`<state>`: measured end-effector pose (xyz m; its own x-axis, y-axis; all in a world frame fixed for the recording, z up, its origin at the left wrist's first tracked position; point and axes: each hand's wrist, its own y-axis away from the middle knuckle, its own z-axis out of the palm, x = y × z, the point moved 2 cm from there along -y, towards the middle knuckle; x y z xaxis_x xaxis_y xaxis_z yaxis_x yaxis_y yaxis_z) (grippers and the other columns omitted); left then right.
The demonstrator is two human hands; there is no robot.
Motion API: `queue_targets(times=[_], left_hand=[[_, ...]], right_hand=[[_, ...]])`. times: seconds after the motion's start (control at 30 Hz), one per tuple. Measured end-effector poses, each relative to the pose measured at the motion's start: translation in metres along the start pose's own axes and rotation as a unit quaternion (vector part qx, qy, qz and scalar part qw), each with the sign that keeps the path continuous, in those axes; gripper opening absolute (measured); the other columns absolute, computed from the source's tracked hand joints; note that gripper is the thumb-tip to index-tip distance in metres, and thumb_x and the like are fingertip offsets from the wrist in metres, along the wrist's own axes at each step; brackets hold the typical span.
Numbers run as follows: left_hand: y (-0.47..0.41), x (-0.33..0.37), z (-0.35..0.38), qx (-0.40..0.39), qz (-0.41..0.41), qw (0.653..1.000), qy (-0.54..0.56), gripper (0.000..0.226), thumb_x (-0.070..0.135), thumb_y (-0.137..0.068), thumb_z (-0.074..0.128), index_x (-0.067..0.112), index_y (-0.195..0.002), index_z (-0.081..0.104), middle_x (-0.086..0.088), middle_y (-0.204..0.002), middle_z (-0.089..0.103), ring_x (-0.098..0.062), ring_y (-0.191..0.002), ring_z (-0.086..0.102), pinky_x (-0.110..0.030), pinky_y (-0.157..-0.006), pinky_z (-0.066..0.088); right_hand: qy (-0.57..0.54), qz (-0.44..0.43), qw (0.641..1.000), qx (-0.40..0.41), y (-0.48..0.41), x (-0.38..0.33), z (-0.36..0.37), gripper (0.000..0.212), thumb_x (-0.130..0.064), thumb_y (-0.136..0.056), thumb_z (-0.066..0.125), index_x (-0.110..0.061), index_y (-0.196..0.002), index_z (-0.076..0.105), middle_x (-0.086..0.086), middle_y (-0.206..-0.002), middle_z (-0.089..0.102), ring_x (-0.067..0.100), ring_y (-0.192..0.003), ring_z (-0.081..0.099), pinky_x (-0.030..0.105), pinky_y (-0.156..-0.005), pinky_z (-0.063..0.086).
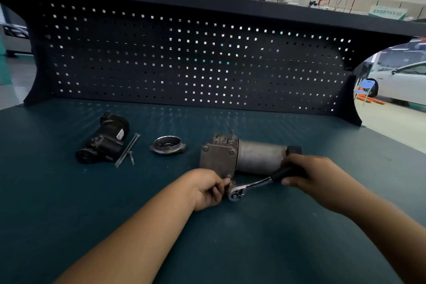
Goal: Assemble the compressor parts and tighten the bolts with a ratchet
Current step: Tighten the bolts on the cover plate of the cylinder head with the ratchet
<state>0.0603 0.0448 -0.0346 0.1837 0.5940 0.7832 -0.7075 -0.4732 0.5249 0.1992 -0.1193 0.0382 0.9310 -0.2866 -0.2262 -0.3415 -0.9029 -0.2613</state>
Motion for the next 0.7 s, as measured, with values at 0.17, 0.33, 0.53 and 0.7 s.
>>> queue_targets(times=[0.17, 0.33, 0.53, 0.7], left_hand=[[0.002, -0.001, -0.005, -0.032, -0.01, 0.999, -0.014, 0.02, 0.001, -0.096, 0.041, 0.007, -0.078, 0.049, -0.003, -0.069, 0.052, -0.001, -0.029, 0.038, -0.008, -0.029, 0.026], [0.004, 0.001, -0.006, -0.065, -0.017, 0.997, -0.033, 0.016, 0.002, -0.097, 0.037, 0.004, -0.092, 0.052, -0.009, -0.084, 0.067, 0.001, -0.03, 0.036, -0.008, -0.029, 0.025], [0.004, 0.003, -0.005, -0.064, -0.019, 0.997, -0.03, 0.033, -0.005, -0.095, 0.026, 0.0, -0.082, 0.056, -0.01, -0.065, 0.069, 0.0, -0.026, 0.032, -0.007, -0.028, 0.022], [0.001, 0.003, -0.005, -0.047, -0.007, 0.998, -0.028, 0.041, -0.005, -0.094, 0.022, 0.003, -0.075, 0.057, -0.006, -0.066, 0.068, 0.001, -0.028, 0.034, -0.005, -0.029, 0.021]], right_hand=[[0.034, -0.006, 0.998, -0.054, -0.012, -0.014, -0.022, 0.014, -0.025, -0.08, 0.07, -0.024, -0.093, 0.063, -0.007, -0.082, 0.06, 0.004, -0.07, 0.052, 0.019, -0.061, 0.041], [0.027, -0.115, 0.993, 0.002, -0.031, -0.071, -0.03, 0.029, -0.026, -0.082, 0.067, -0.023, -0.104, 0.049, -0.012, -0.086, 0.051, 0.015, -0.083, 0.05, 0.036, -0.074, 0.045], [0.045, -0.25, 0.967, -0.038, -0.053, -0.133, -0.003, 0.058, -0.015, -0.089, 0.056, -0.031, -0.138, 0.029, -0.005, -0.122, 0.042, 0.018, -0.105, 0.051, 0.033, -0.079, 0.045], [0.089, -0.285, 0.953, -0.055, -0.055, -0.145, 0.008, 0.062, -0.015, -0.091, 0.052, -0.031, -0.143, 0.022, -0.006, -0.12, 0.039, 0.02, -0.106, 0.049, 0.034, -0.075, 0.044]])
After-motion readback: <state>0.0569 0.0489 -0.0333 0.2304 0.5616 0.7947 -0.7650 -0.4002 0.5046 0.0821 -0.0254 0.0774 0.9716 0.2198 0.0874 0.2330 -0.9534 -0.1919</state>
